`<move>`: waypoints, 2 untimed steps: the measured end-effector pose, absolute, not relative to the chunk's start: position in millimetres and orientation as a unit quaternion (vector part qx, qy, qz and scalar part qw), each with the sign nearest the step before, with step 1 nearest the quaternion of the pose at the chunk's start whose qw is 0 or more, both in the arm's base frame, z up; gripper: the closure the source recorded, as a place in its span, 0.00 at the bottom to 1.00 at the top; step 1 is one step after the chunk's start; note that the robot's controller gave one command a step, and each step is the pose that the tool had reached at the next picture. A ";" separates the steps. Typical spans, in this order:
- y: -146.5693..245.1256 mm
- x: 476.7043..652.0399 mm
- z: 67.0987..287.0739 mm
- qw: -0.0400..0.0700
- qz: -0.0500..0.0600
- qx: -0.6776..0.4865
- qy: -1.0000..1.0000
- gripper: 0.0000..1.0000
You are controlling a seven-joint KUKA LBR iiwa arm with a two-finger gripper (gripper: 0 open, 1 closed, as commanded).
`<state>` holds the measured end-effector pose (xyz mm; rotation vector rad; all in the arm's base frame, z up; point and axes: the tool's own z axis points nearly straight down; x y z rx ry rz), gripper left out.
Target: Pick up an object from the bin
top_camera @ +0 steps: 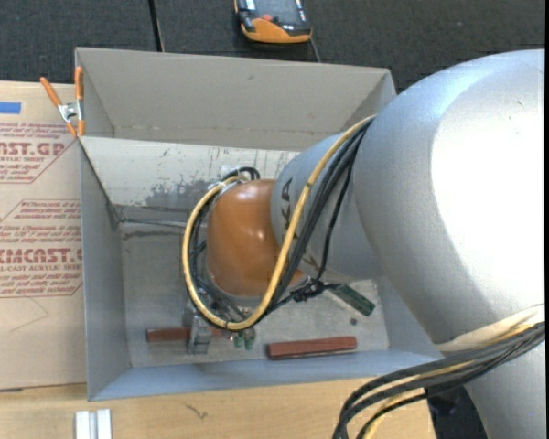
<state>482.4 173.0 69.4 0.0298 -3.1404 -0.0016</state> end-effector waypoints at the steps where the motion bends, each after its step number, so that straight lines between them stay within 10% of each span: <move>1: 172.5 480.8 74.7 0.003 0.000 0.010 -1.000 1.00; 2: 172.1 479.1 96.1 0.006 0.001 0.009 -1.000 1.00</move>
Offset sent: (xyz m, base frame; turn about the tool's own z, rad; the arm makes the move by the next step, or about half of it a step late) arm 0.0000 -0.0001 0.0827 0.0000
